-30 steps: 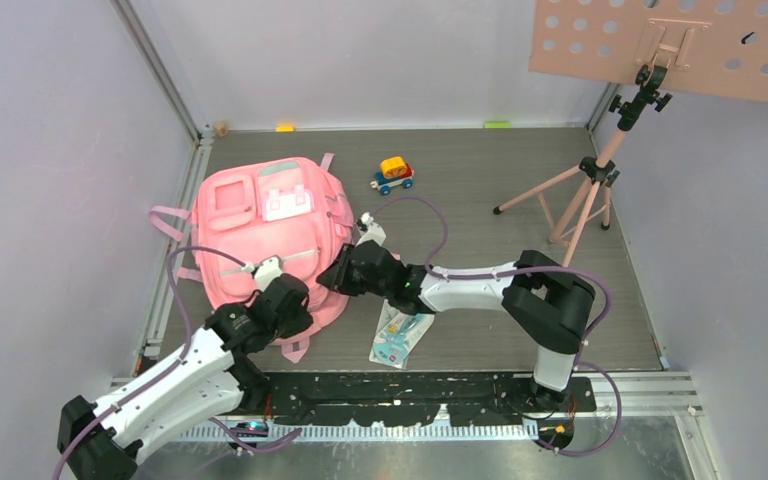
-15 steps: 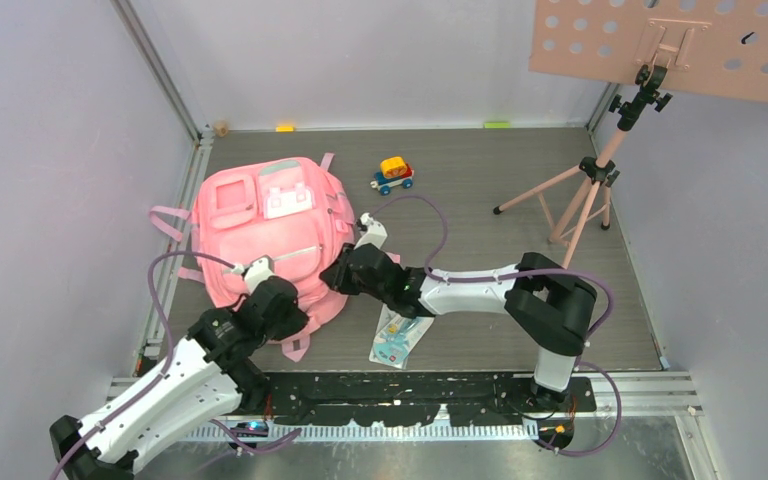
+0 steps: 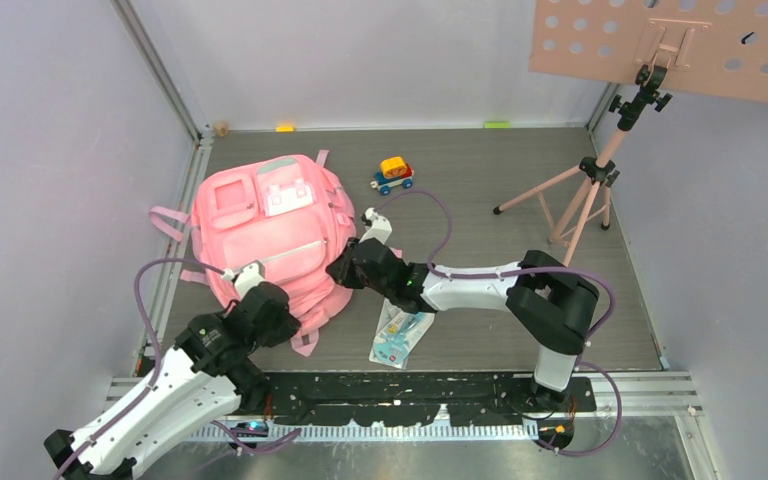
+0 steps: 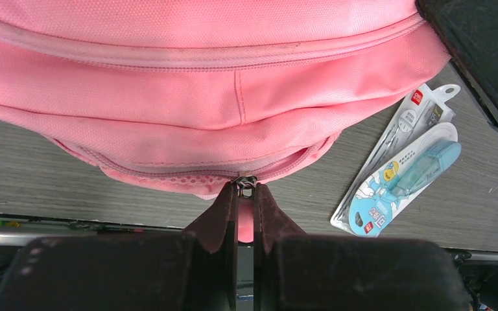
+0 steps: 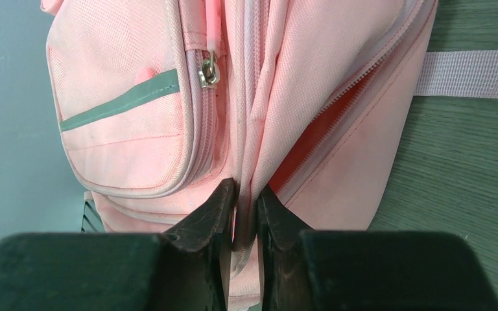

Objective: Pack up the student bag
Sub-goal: Unzip the student bag at the center of the board.

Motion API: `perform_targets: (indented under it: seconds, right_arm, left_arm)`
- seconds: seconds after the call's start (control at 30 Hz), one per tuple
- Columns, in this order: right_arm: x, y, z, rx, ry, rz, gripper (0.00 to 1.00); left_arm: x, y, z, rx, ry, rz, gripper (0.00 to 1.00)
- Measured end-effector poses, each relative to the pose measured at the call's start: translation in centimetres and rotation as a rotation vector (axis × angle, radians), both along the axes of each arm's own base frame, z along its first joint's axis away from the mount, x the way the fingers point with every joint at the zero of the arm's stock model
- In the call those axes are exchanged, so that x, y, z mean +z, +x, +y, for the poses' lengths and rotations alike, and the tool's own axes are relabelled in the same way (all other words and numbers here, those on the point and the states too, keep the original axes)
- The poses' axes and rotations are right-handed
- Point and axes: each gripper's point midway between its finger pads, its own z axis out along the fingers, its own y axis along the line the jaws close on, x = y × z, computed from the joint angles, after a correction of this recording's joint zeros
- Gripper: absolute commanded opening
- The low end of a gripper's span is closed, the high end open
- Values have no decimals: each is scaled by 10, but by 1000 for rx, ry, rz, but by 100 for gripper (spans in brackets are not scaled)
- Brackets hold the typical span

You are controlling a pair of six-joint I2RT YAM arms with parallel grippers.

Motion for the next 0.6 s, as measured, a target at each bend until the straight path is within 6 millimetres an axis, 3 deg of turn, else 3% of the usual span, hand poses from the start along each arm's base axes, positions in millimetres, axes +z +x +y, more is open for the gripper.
perform_targets:
  seconds: [0.2,0.6]
  right_arm:
    - [-1,6,-4,-16,-12,-12,1]
    - [0,7,-8,-68,-64,-85,0]
  left_arm:
    - [-2,5,-13,-50,-4,16,0]
    - [-9,39,-73,-168,-78,9,0]
